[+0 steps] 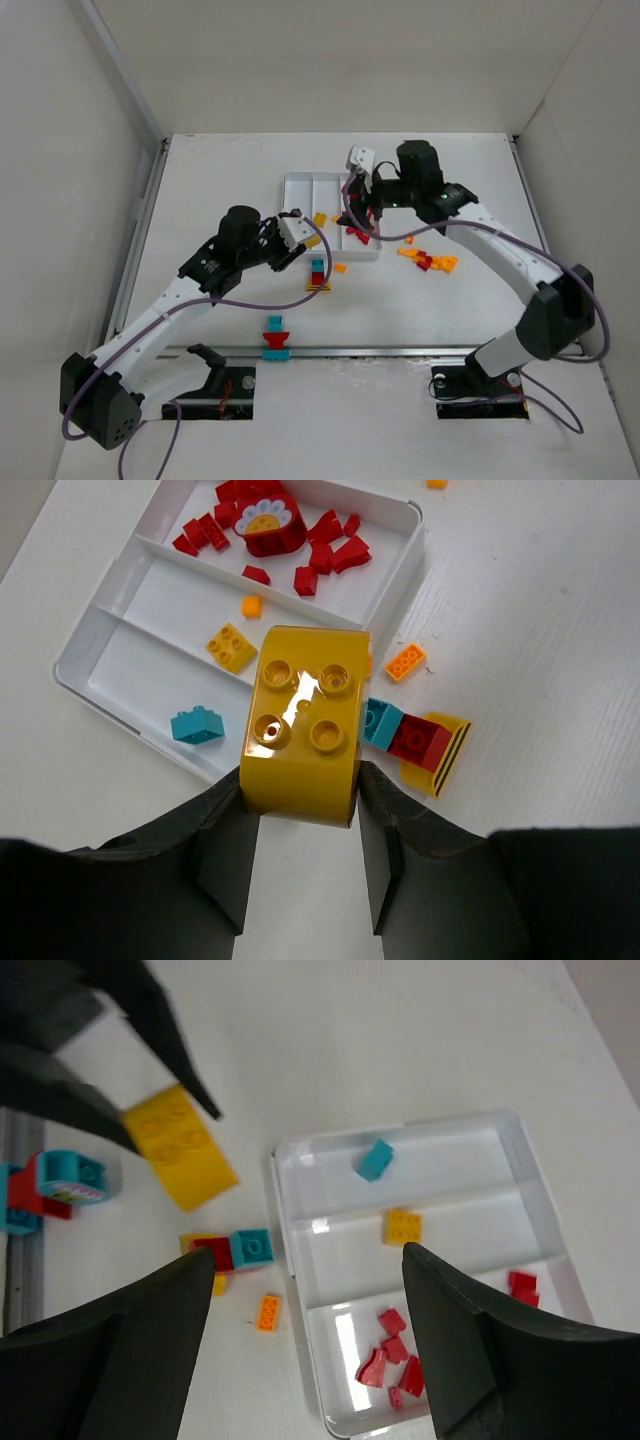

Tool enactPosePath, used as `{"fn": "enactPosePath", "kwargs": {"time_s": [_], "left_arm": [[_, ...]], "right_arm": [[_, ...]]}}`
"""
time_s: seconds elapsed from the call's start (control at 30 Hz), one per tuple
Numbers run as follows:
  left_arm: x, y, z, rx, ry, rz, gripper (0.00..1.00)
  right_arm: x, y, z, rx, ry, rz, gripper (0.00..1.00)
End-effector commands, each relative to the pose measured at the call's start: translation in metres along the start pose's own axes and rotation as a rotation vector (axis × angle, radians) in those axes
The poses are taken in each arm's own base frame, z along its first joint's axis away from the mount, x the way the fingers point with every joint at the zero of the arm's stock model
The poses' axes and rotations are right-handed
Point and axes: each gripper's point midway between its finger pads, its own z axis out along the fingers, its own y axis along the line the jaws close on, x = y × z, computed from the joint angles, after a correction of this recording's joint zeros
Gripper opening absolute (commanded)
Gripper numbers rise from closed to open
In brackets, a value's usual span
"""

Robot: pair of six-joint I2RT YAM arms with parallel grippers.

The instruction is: Sort the legos into containers by color

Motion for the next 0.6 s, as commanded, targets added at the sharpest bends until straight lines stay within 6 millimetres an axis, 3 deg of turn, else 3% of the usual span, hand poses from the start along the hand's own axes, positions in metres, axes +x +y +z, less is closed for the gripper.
{"fn": "enactPosePath", "kwargs": {"time_s": [0.0, 0.07, 0.13, 0.33, 0.37, 0.4, 0.43, 0.47, 0.57], "left_arm": [[-0.04, 0.001, -0.008, 0.023, -0.134, 0.104, 0.0], [-0.048, -0.004, -0.01, 0.059, -0.166, 0.111, 0.0], [-0.052, -0.008, -0.009, 0.088, -0.181, 0.113, 0.0], [-0.059, -0.012, -0.01, 0.113, -0.204, 0.128, 0.0], [-0.059, -0.012, -0.01, 0.113, -0.205, 0.128, 0.0], [-0.059, -0.012, -0.01, 0.113, -0.205, 0.128, 0.0], [-0.061, -0.012, -0.012, 0.109, -0.212, 0.132, 0.0], [-0.063, -0.016, -0.012, 0.128, -0.22, 0.136, 0.0], [-0.06, -0.02, -0.011, 0.143, -0.216, 0.115, 0.0]], "right_arm": [[-0.008, 0.059, -0.011, -0.242, -0.082, -0.192, 0.81], [-0.016, 0.081, -0.006, -0.289, -0.096, -0.22, 0.81], [-0.018, 0.089, 0.002, -0.3, -0.08, -0.228, 0.81], [-0.03, 0.089, 0.023, -0.306, -0.079, -0.254, 0.81], [-0.025, 0.091, 0.029, -0.313, -0.065, -0.239, 0.78], [-0.033, 0.089, 0.028, -0.304, -0.083, -0.255, 0.75], [-0.035, 0.089, 0.033, -0.302, -0.082, -0.248, 0.71], [-0.031, 0.089, 0.036, -0.306, -0.072, -0.224, 0.57], [-0.043, 0.085, 0.035, -0.281, -0.092, -0.214, 0.34]]}}
